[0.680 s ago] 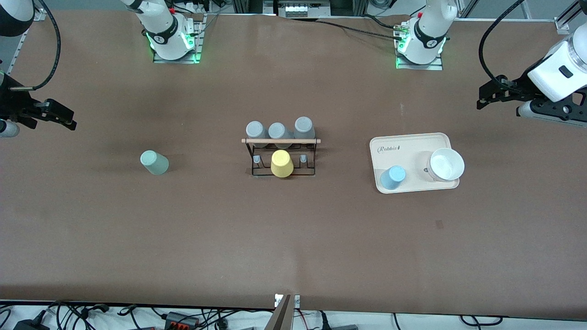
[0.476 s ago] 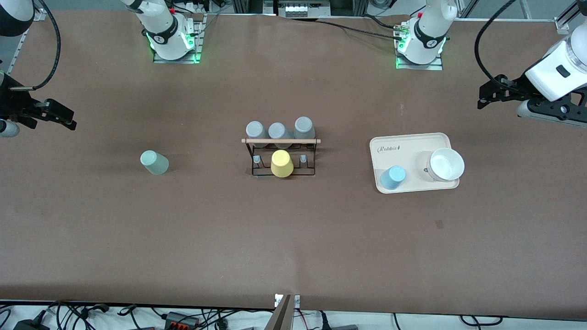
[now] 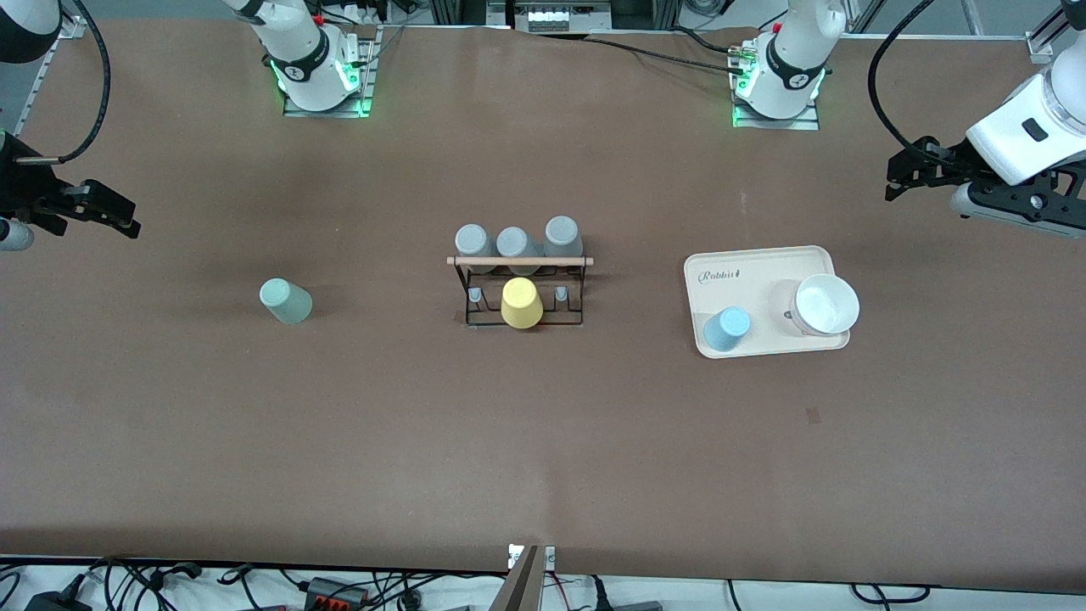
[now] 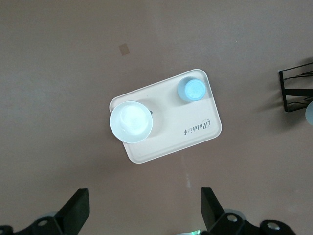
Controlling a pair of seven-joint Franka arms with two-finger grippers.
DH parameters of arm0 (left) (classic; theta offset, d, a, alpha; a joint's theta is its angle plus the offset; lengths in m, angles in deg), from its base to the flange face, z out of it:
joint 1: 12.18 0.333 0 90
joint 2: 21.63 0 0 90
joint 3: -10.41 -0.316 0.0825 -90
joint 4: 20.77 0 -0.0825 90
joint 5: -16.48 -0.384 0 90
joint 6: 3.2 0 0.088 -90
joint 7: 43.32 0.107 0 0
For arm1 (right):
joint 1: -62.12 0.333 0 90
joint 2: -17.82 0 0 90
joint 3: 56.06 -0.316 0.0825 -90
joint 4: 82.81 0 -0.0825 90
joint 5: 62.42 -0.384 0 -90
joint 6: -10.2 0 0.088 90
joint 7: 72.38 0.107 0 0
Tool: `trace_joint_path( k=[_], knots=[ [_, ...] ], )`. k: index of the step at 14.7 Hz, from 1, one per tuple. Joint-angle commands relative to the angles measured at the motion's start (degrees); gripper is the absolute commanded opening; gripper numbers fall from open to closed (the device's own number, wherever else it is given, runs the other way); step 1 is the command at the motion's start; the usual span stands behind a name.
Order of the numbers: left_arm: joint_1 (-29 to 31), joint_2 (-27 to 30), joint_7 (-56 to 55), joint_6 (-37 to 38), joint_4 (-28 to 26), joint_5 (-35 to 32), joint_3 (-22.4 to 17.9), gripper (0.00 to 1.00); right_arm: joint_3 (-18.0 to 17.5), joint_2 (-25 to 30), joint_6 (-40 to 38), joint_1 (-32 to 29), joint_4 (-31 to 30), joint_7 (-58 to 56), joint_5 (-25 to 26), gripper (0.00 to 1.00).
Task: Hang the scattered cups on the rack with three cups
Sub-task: 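Reach the left gripper down to the light blue cup and grasp it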
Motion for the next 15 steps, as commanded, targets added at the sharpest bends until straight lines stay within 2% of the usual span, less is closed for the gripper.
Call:
trace_joint_path(
  k=[1,3,5,7,9,13,15],
  knots=[
    [-0.93,-1.90,0.45,0.79,1.79,-0.70,0.29,1.00,0.04,0.32,-1.03,-0.03,0.64,-1.08,-0.49,1.00],
    [-1.46,-3.30,1.06,0.79,1.71,-0.52,1.34,1.00,0.04,0.32,-1.11,-0.03,0.64,-1.08,-0.49,1.00],
    [-1.46,-7.25,1.15,0.88,1.88,-1.48,3.62,1.00,0.12,0.23,-1.11,-0.03,0.64,-1.08,-0.49,1.00],
    [-1.81,-10.93,0.89,0.27,2.14,-0.61,3.80,1.00,0.04,0.05,-1.11,-0.03,0.64,-1.08,-0.49,1.00],
    [-3.82,-14.63,0.71,0.35,5.29,-1.04,4.42,1.00,0.04,-0.12,-1.11,-0.03,0.64,-1.08,-0.49,1.00],
    [-3.66,-23.41,0.45,0.09,5.75,-0.17,4.42,1.00,-0.05,-2.31,-1.11,0.75,0.55,-1.08,-0.40,1.00],
    [-3.39,-26.76,0.62,-4.53,5.75,1.49,4.42,1.00,-0.05,-2.85,-1.38,0.85,0.29,-1.08,-0.40,1.00]
  ],
)
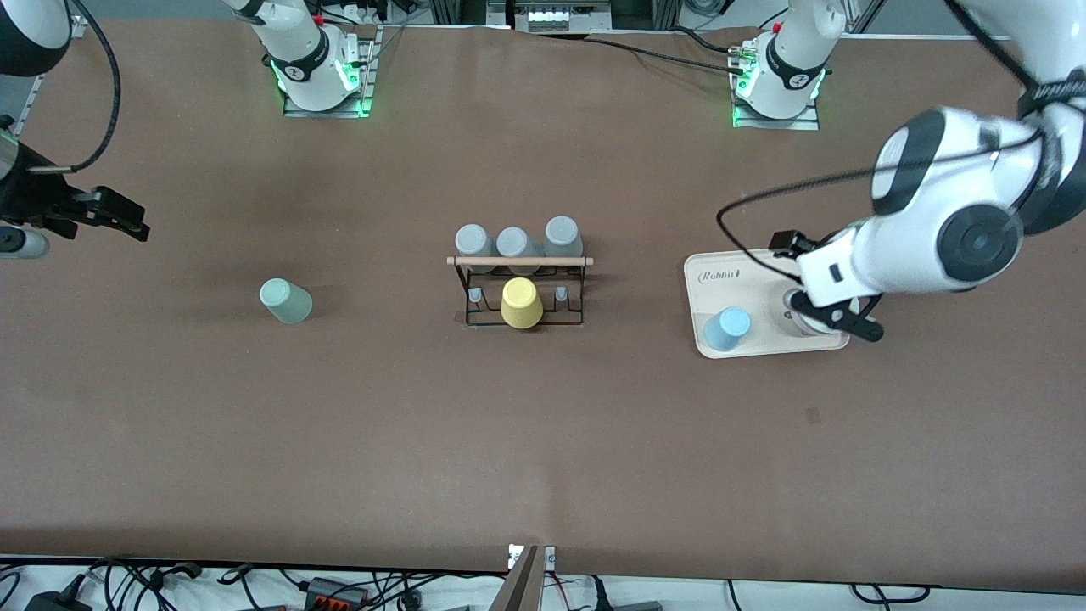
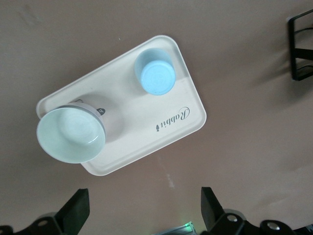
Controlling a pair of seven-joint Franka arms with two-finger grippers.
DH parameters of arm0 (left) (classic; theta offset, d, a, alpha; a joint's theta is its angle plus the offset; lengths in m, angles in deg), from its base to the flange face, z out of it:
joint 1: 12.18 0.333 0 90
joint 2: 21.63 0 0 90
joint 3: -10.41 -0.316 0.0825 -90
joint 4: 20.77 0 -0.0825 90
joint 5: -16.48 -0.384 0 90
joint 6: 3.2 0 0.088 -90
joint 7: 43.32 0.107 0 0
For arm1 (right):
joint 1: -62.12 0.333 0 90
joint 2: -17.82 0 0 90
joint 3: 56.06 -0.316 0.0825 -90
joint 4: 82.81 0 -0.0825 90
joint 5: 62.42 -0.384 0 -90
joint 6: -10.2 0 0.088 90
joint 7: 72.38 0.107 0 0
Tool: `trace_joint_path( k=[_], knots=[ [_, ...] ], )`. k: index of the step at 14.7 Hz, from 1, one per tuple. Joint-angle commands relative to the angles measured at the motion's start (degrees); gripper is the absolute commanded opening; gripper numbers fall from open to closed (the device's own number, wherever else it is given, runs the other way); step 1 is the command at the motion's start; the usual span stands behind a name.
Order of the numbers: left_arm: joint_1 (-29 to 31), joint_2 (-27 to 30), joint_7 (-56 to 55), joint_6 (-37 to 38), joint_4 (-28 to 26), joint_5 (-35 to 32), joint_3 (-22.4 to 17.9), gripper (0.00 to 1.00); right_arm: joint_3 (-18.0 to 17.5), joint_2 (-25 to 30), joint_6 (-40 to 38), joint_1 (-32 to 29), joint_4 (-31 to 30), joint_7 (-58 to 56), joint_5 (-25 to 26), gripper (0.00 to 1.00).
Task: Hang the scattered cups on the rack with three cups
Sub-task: 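Reach the left gripper down to the light blue cup and grasp it, then lift the light blue cup with the left gripper toward the rack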
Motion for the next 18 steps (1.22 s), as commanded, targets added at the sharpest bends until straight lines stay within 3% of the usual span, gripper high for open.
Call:
trace_joint_path(
  k=[1,4,9,11,18],
  knots=[
    [1.45,-6.06,1.17,-5.92,2.35,2.09,0.31,1.00,0.00,-1.44,-1.21,0.33,0.26,-1.06,-0.40,1.00],
    [2.78,-8.88,1.00,-7.10,2.52,8.51,0.22,1.00,0.00,-2.41,-1.74,0.33,0.61,-0.36,-0.40,1.00],
    [1.20,-10.38,-2.67,-7.71,2.17,8.25,0.04,1.00,0.00,-3.03,-1.21,0.33,0.69,-0.18,-0.49,1.00],
    [1.46,-11.43,-2.87,-7.80,2.52,4.84,0.22,1.00,0.00,-3.03,-1.21,0.51,0.69,-0.27,-0.40,1.00],
    [-2.39,-15.39,-4.53,-13.34,1.82,4.03,0.04,1.00,0.00,-3.03,-0.69,0.51,0.78,-0.18,-0.22,1.00]
  ],
)
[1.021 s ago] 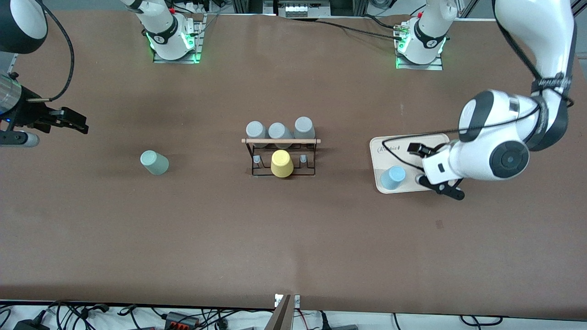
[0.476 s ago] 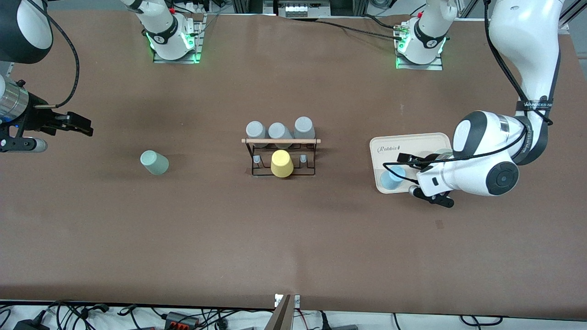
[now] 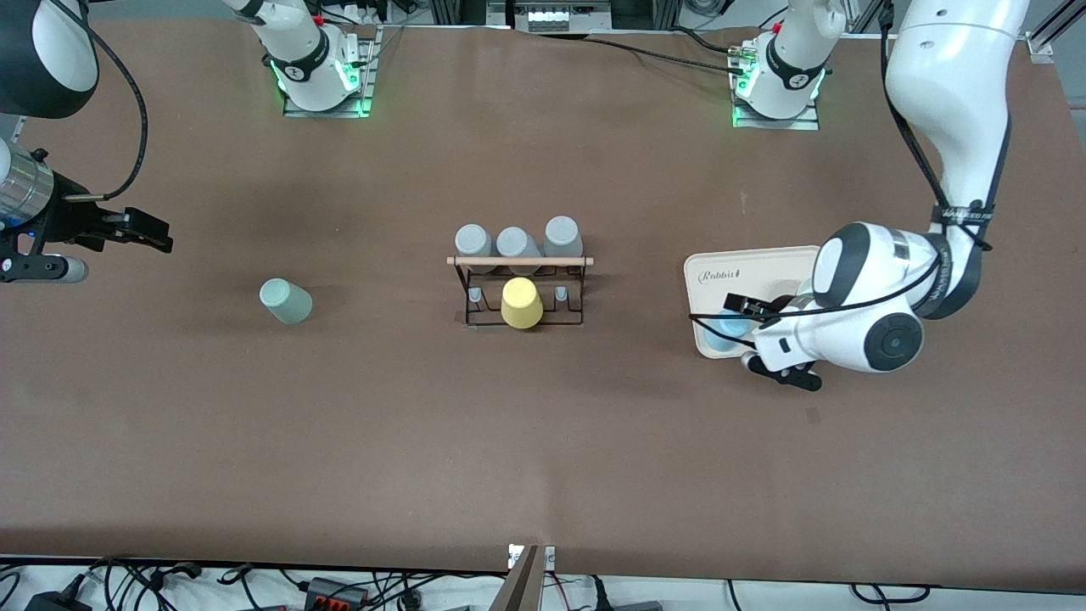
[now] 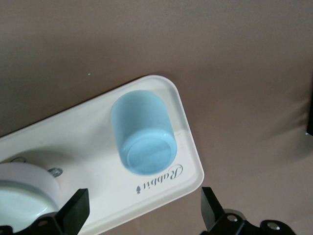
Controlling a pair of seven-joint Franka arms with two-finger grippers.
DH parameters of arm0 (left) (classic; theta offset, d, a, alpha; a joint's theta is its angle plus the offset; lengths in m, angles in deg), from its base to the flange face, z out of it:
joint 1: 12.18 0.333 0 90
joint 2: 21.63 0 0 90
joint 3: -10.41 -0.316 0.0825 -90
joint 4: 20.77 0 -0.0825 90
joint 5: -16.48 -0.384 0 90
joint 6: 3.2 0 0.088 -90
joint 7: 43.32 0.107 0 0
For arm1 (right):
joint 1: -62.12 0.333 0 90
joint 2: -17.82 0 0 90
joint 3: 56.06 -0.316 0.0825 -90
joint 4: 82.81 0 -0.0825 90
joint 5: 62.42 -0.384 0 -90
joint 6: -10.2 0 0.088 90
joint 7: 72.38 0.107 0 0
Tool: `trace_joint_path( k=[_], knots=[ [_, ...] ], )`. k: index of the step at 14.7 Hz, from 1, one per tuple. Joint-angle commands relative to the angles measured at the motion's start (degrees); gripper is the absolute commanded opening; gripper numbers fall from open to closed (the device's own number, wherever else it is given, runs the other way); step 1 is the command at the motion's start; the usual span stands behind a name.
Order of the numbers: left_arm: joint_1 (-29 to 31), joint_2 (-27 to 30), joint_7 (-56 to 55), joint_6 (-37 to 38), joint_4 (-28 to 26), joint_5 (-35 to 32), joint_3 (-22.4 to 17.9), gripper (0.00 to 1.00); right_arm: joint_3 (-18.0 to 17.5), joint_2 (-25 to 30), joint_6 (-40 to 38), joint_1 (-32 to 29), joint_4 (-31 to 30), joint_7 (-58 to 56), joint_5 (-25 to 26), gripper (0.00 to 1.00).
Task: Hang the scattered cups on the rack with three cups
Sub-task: 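Lift the light blue cup with the left gripper toward the rack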
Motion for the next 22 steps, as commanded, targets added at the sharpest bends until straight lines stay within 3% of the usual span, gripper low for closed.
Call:
trace_joint_path(
  k=[1,4,15,16,18,20,22],
  knots=[
    [-2.31,-1.36,-2.11,-0.81,1.11,-1.44,-0.21,1.00,0.05,-0.25,-0.12,0.24,0.74,-0.10,-0.23,1.00],
    [-2.93,-2.41,-2.28,-3.18,1.20,-6.44,-0.13,1.00,0.05,-0.25,-0.12,0.33,0.74,-0.10,-0.23,1.00],
    [-3.28,-4.44,-1.06,-6.25,-0.29,-7.33,-0.12,1.00,-0.04,-0.25,-0.04,0.95,0.83,-0.10,-0.40,1.00],
    [-3.28,-4.44,-0.71,-6.61,-0.38,-7.33,-0.12,0.95,-0.04,-0.25,-0.04,1.21,0.83,-0.10,-0.31,1.00],
    [-3.02,-4.26,0.70,-6.44,-0.21,-7.25,-0.12,0.46,-0.04,-0.25,0.23,1.39,0.83,-0.10,-0.23,1.00],
    [-2.32,-3.91,1.14,-5.82,0.32,-7.25,-0.04,0.24,-0.04,-0.25,0.23,1.30,0.83,-0.10,-0.31,1.00],
    [-2.40,-2.86,2.02,-5.21,0.93,-7.25,0.05,0.17,-0.04,-0.59,0.05,1.12,0.83,-0.10,-0.40,1.00]
  ],
)
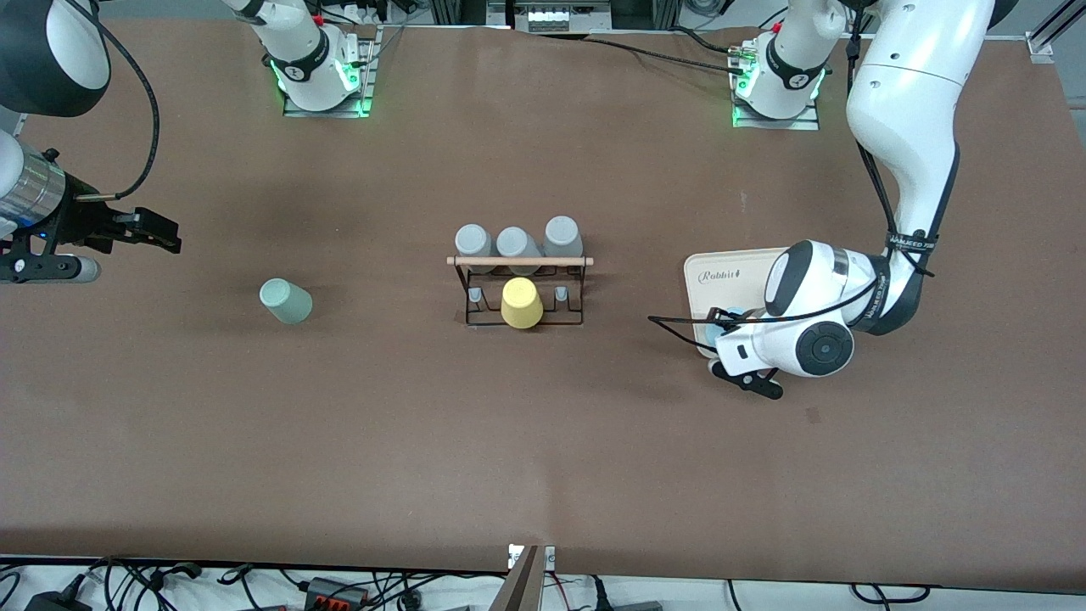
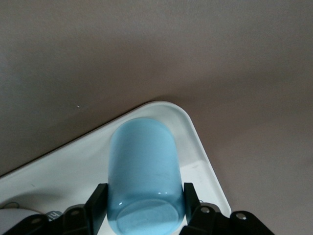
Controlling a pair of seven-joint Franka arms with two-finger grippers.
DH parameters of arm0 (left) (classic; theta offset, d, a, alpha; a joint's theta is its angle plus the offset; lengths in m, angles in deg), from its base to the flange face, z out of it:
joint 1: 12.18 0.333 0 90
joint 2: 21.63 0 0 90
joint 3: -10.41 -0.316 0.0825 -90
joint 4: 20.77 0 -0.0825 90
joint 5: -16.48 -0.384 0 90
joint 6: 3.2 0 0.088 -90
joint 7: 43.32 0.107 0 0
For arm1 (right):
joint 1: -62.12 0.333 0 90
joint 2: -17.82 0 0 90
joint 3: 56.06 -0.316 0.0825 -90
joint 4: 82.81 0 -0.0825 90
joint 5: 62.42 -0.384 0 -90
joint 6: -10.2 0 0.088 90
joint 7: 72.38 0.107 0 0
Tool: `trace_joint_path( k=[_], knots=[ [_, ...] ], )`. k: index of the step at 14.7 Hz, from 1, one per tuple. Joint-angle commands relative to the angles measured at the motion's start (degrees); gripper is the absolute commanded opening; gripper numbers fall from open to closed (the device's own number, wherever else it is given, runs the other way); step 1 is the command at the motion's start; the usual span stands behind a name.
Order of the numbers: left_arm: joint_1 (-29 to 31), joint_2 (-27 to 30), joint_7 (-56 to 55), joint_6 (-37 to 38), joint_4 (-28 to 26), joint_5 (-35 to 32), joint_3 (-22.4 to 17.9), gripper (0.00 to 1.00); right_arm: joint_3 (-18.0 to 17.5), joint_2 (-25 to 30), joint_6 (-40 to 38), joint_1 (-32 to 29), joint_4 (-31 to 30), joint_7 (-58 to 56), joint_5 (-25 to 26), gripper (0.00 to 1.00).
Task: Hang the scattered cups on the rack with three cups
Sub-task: 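Lift the light blue cup with the left gripper toward the rack, then hang the light blue cup on a rack peg beside the yellow cup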
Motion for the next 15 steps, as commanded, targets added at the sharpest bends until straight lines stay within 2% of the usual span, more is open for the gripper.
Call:
trace_joint_path(
  k=[1,3,5,9,12,15],
  knots=[
    [0.18,1.72,1.88,0.82,1.27,-1.17,0.38,0.16,-0.01,-0.66,-0.42,-0.07,0.82,-0.10,-0.40,1.00],
    [-0.43,1.72,2.23,0.91,2.24,-1.17,0.47,0.08,0.07,-0.66,-0.33,0.02,0.82,-0.19,-0.23,1.00],
    [-1.48,1.81,1.80,3.00,4.34,-1.26,0.82,0.06,0.07,-0.66,-0.33,-0.07,0.82,-0.19,-0.23,1.00],
    [-7.29,0.84,-3.10,16.70,18.38,1.80,0.65,0.03,0.07,-0.66,-0.15,-0.25,0.82,-0.10,-0.31,1.00],
    [-10.01,1.19,-6.62,16.99,19.55,6.99,0.73,0.03,0.07,-0.66,-0.15,-0.25,0.82,-0.10,-0.49,1.00],
    [-15.28,0.05,-16.28,16.55,24.02,7.26,0.65,0.01,0.07,-0.66,-0.15,-0.25,0.82,-0.10,-0.49,1.00]
  ],
)
